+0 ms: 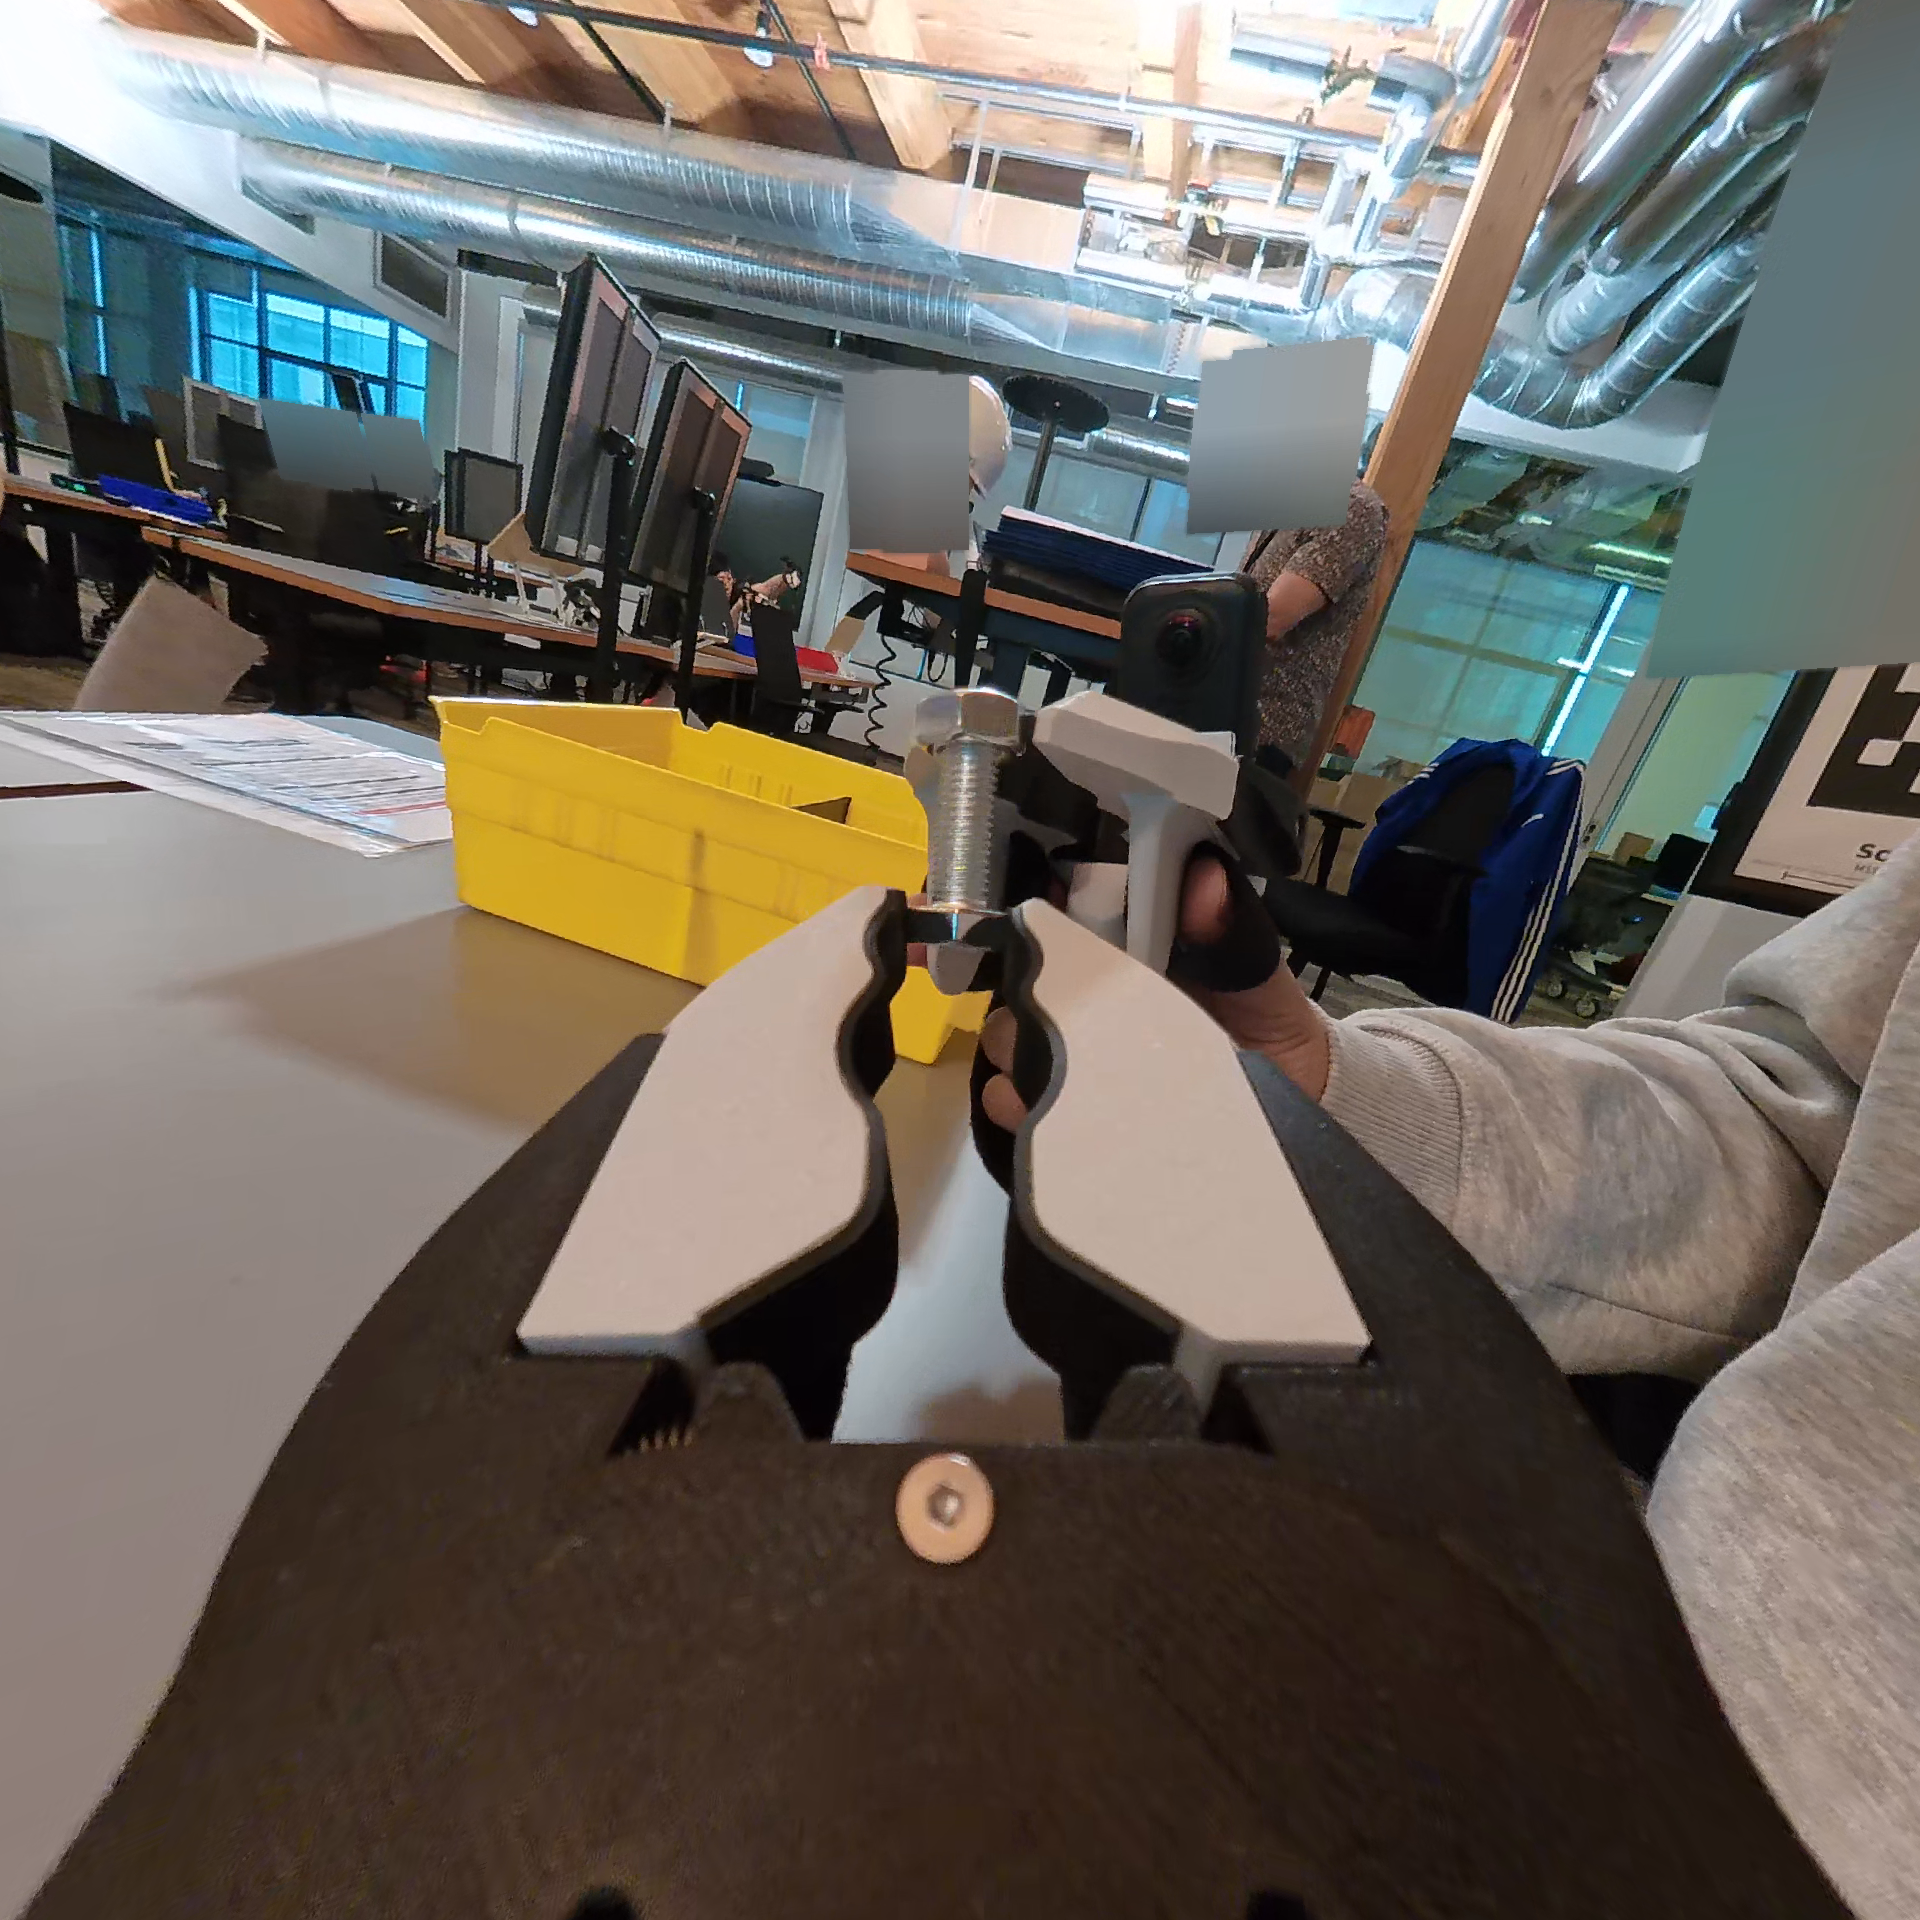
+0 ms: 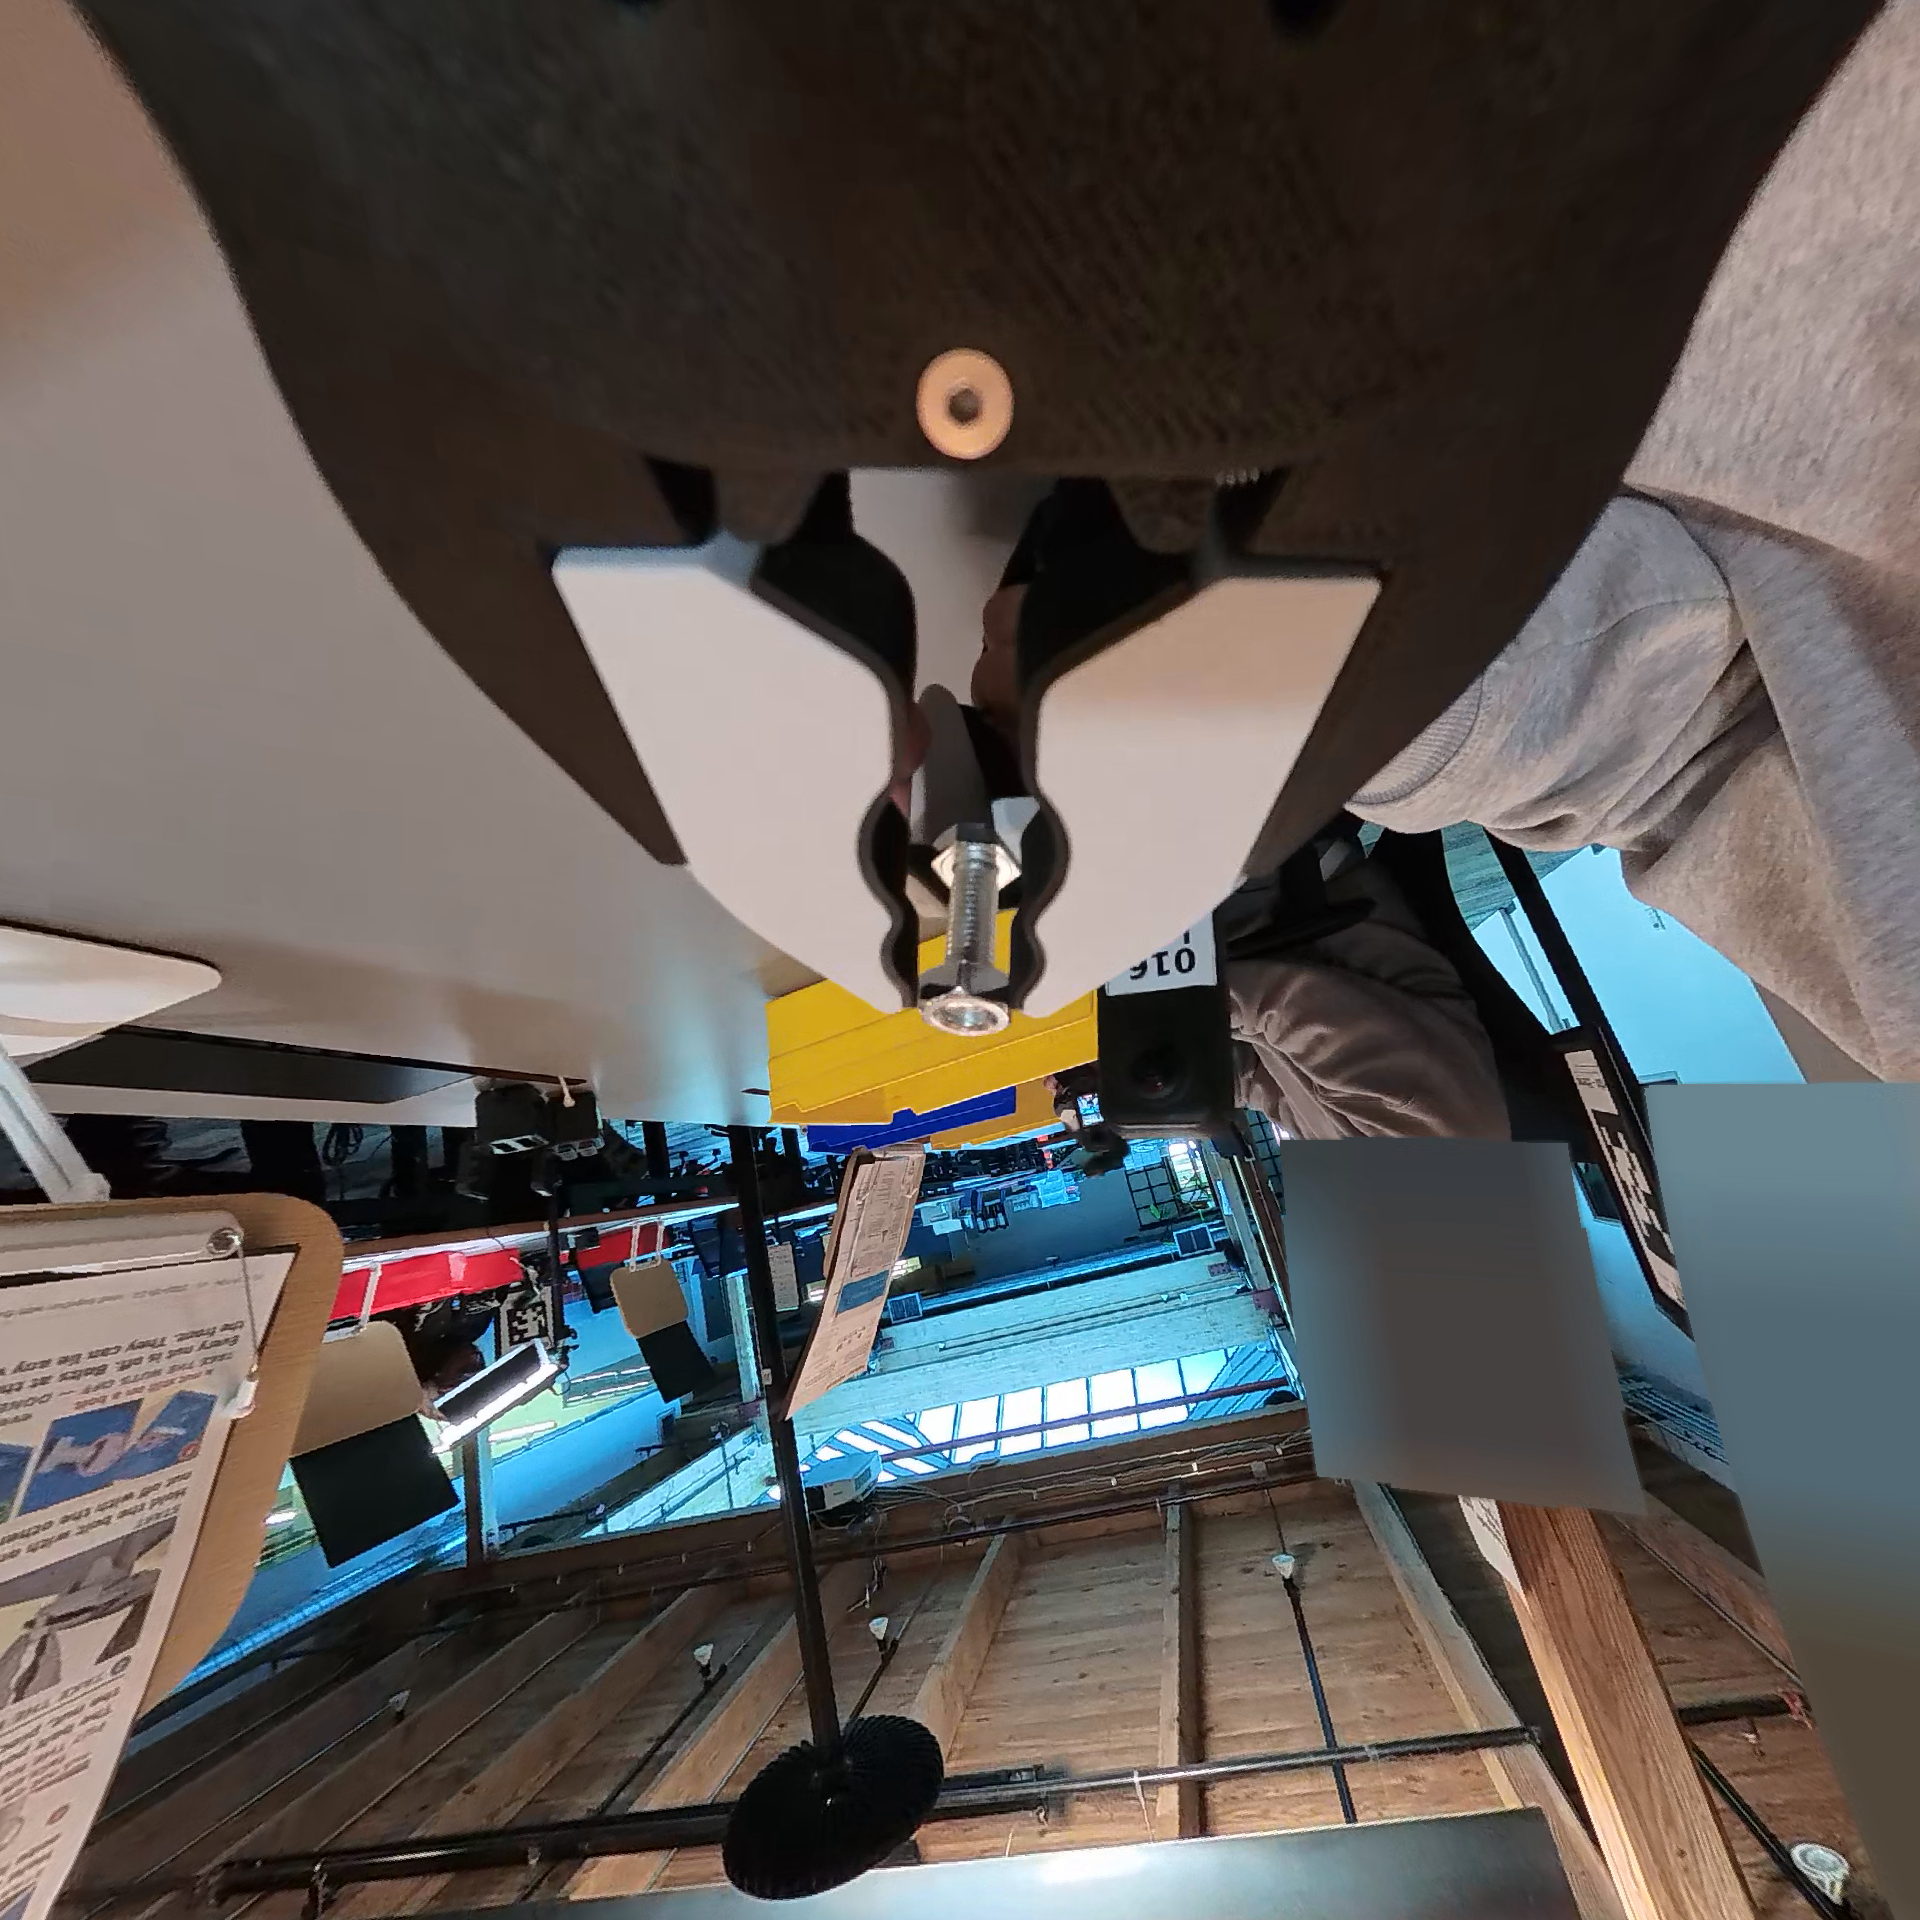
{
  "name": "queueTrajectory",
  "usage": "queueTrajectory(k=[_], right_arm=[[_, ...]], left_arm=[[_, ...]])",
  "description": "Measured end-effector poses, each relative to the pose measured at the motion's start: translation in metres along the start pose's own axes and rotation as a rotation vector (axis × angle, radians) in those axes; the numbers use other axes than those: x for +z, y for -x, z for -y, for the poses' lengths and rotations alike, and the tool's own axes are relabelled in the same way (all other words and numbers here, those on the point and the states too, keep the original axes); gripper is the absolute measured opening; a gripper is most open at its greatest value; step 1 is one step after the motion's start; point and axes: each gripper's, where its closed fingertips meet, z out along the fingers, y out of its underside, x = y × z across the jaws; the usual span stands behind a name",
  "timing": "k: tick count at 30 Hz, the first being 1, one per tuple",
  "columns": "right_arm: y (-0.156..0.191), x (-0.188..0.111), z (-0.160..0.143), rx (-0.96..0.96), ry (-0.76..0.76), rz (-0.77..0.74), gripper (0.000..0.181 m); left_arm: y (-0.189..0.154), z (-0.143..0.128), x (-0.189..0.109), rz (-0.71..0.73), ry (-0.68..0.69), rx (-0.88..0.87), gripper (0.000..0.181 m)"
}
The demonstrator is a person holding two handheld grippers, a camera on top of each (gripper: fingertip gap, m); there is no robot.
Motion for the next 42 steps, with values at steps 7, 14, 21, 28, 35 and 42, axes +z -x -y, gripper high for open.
queueTrajectory(k=[7,14,21,28,35,42], right_arm=[[-0.009,-0.005,0.002,0.009,-0.004,-0.03,0.01],[0.001,-0.006,0.009,0.057,-0.053,0.036,0.021],[0.009,0.003,-0.003,-0.063,0.032,0.008,0.012],[0.01,0.006,-0.01,-0.135,0.074,-0.023,0.004],[0.01,0.006,-0.01,-0.146,0.079,-0.029,0.004],[0.009,0.006,-0.012,-0.114,0.082,-0.015,0.009]], left_arm=[[-0.005,0.005,-0.001,-0.033,-0.027,-0.014,0.018],[0.002,0.013,-0.005,-0.021,-0.081,-0.076,0.018],[-0.002,0.015,-0.004,-0.052,-0.112,-0.137,0.018],[-0.006,0.01,-0.001,-0.062,-0.087,-0.126,0.018],[-0.006,0.011,-0.002,-0.061,-0.087,-0.116,0.018],[-0.008,0.006,0.0,-0.065,-0.055,-0.095,0.018]])
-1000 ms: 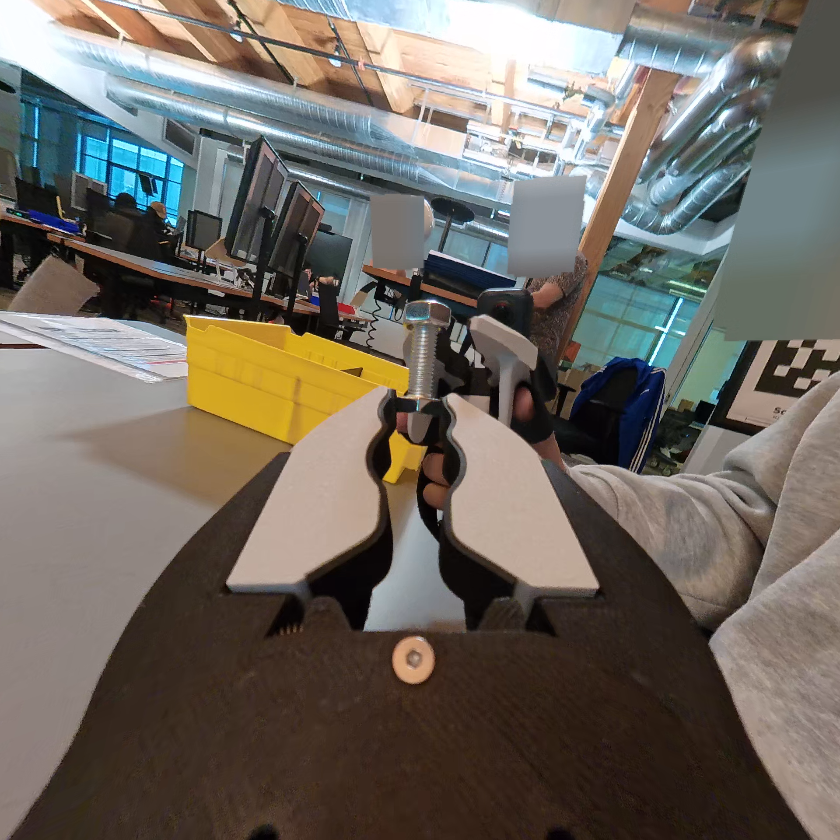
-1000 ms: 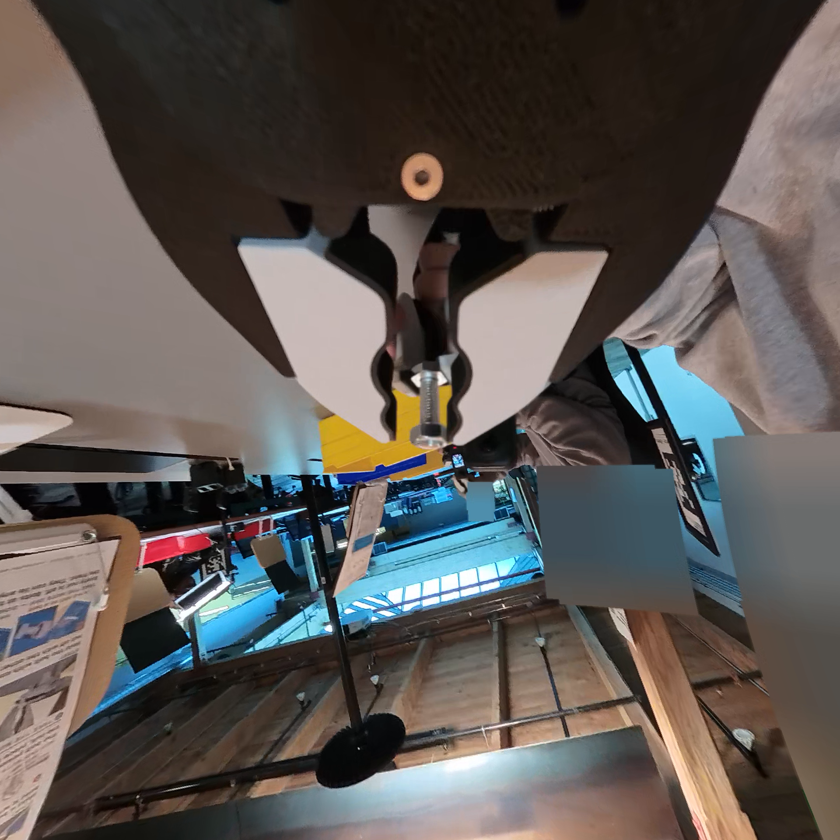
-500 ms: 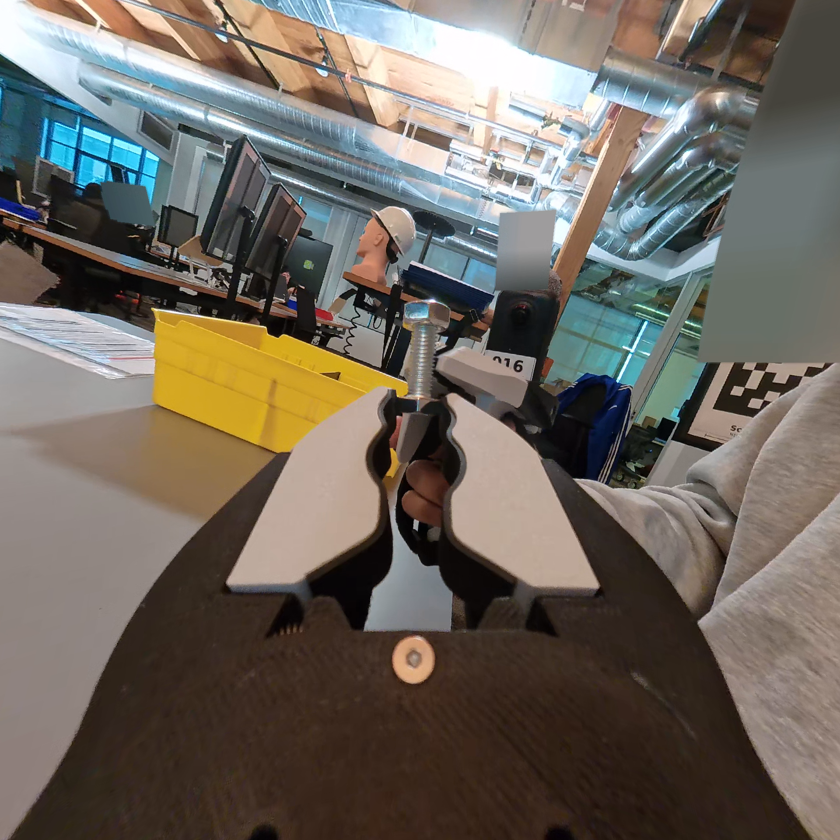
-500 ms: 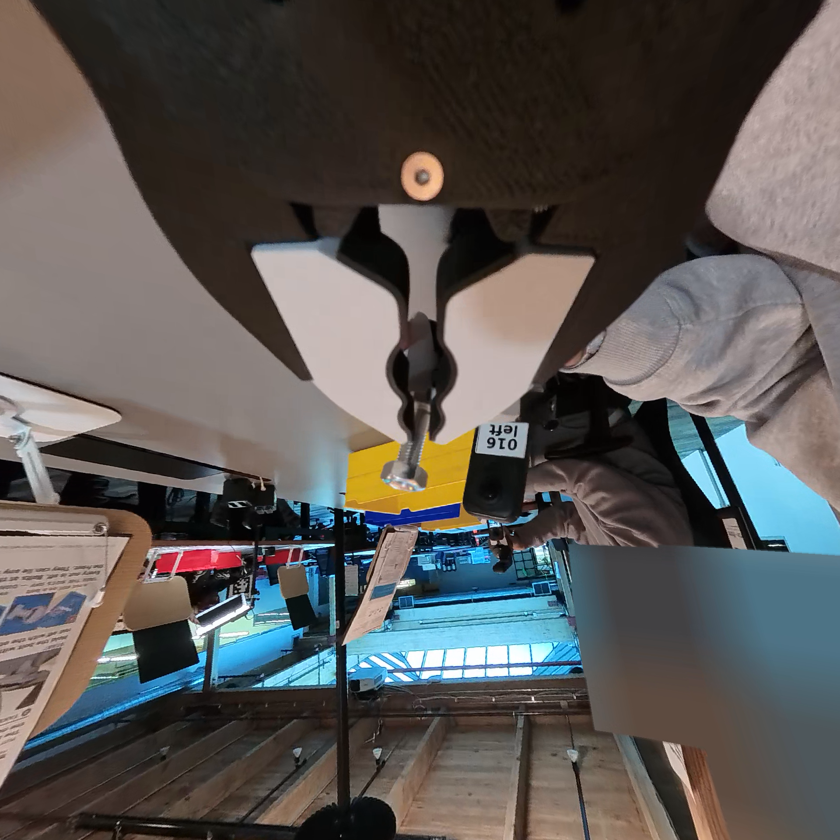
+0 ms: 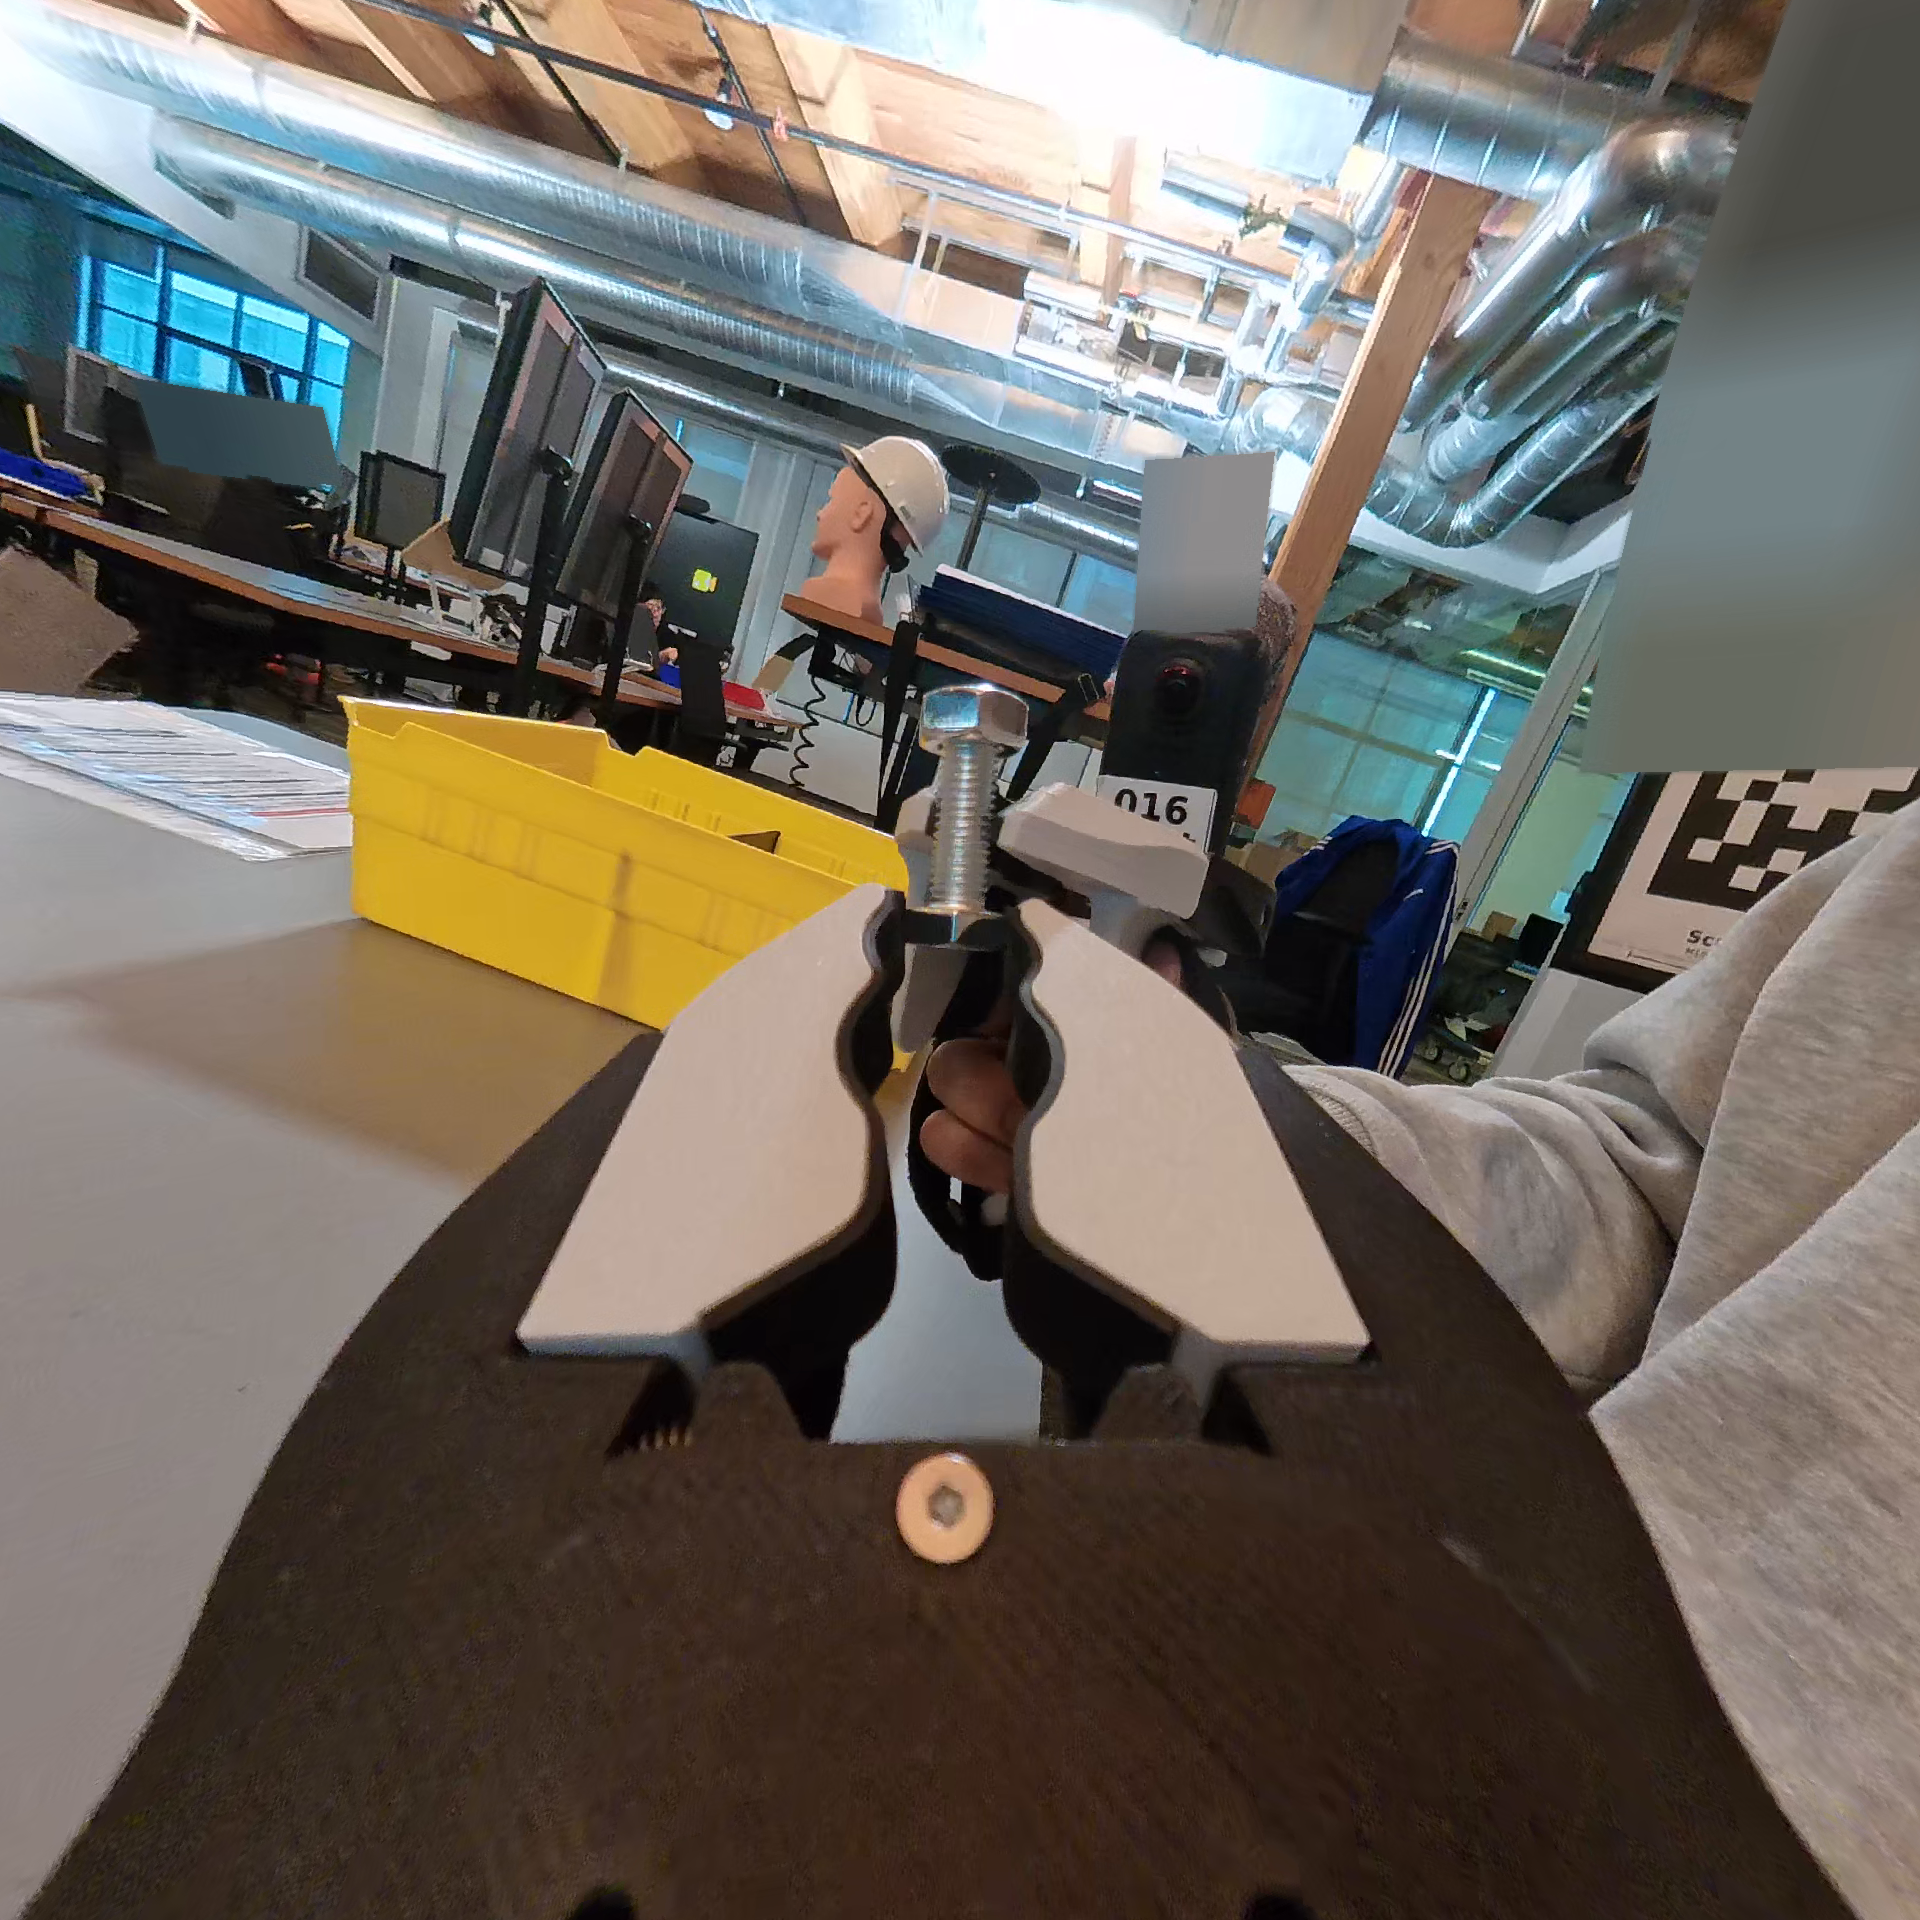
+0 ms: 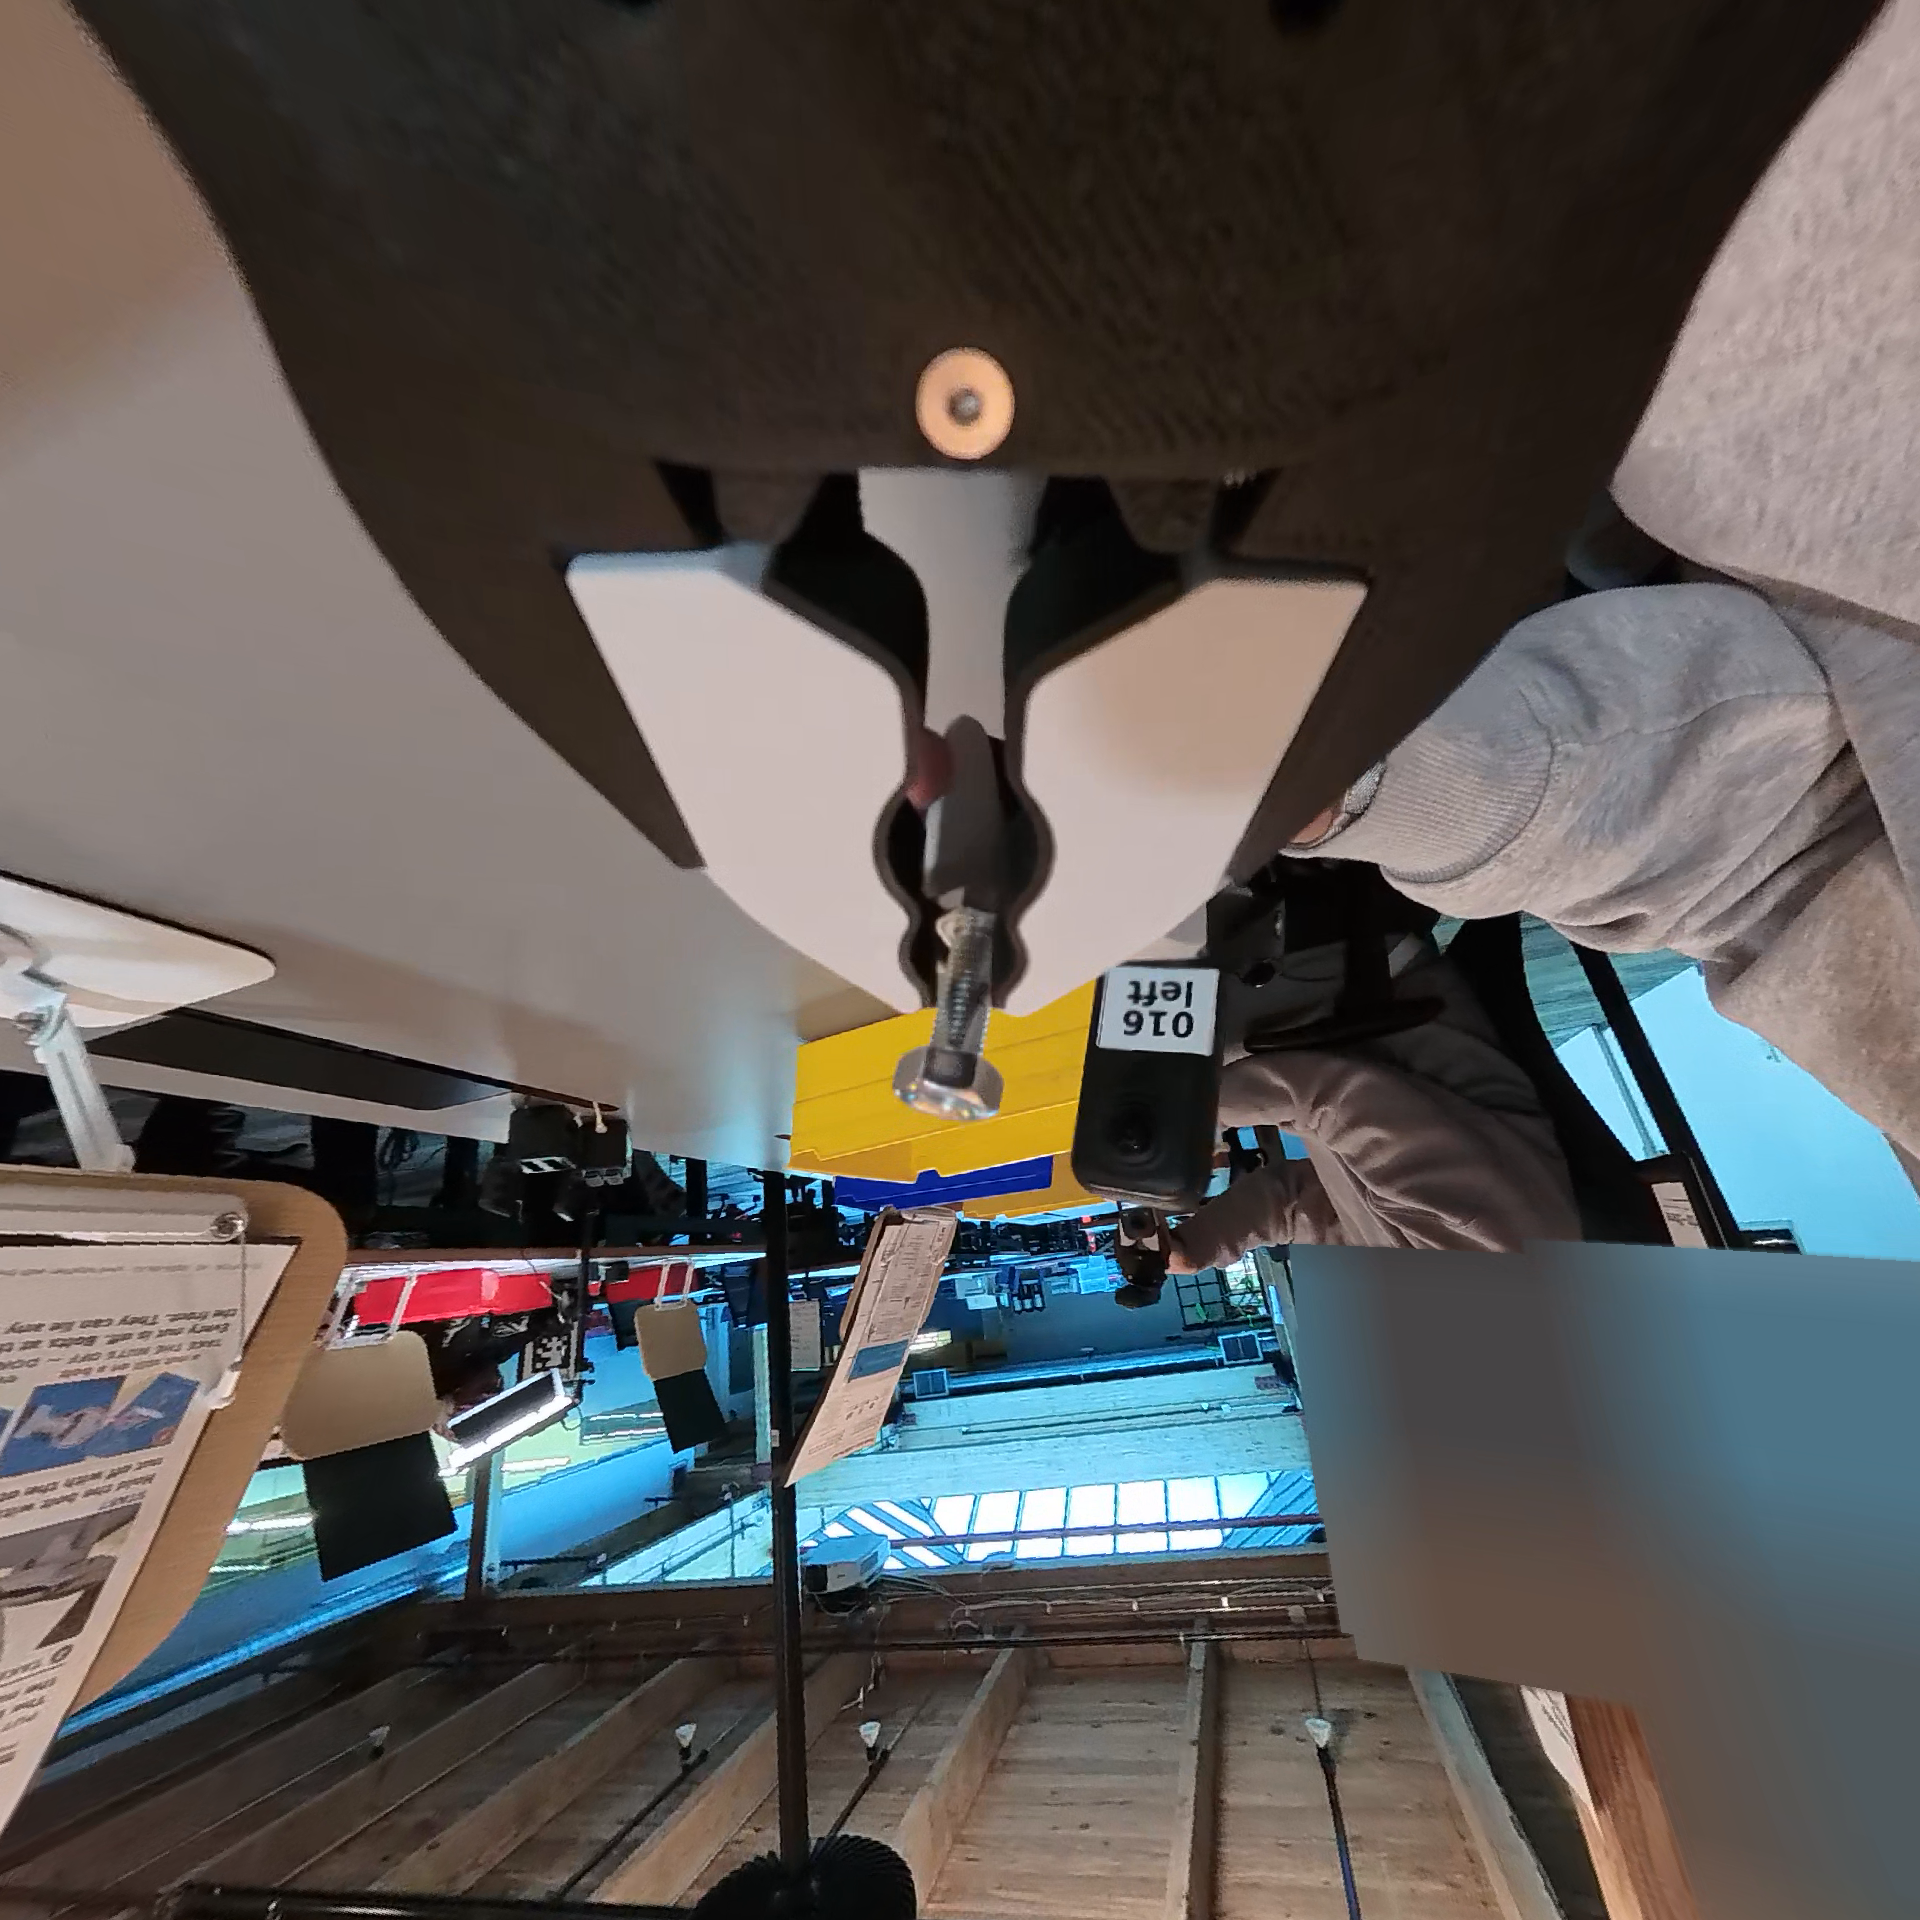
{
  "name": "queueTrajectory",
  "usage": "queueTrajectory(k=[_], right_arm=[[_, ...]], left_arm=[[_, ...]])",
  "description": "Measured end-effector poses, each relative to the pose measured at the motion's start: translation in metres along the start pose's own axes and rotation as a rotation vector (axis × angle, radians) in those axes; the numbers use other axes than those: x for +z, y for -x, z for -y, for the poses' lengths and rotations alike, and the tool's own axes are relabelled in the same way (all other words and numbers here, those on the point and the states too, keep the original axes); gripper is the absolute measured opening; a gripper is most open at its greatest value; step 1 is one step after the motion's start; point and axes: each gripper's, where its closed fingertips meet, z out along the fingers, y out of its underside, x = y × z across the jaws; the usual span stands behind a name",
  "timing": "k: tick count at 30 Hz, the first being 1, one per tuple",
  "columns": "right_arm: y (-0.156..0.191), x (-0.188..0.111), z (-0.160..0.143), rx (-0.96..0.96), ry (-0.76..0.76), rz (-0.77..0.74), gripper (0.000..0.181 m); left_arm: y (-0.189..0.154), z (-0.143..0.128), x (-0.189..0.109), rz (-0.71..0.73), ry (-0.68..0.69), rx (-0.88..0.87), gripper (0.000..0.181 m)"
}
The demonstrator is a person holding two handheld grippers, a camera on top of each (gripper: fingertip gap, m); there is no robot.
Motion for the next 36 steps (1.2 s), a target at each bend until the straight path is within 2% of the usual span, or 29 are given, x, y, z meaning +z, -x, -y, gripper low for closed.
queueTrajectory(k=[3,17,36], right_arm=[[0.0,0.0,-0.001,-0.005,0.008,-0.004,0.009],[-0.001,-0.001,-0.011,-0.021,0.09,0.018,0.009],[0.0,0.0,-0.013,-0.031,0.105,0.03,0.009]], left_arm=[[0.0,-0.003,0.0,-0.007,0.029,-0.011,0.017],[0.004,-0.018,-0.002,0.022,0.191,0.175,0.021],[0.006,-0.014,-0.003,0.041,0.18,0.184,0.019]])
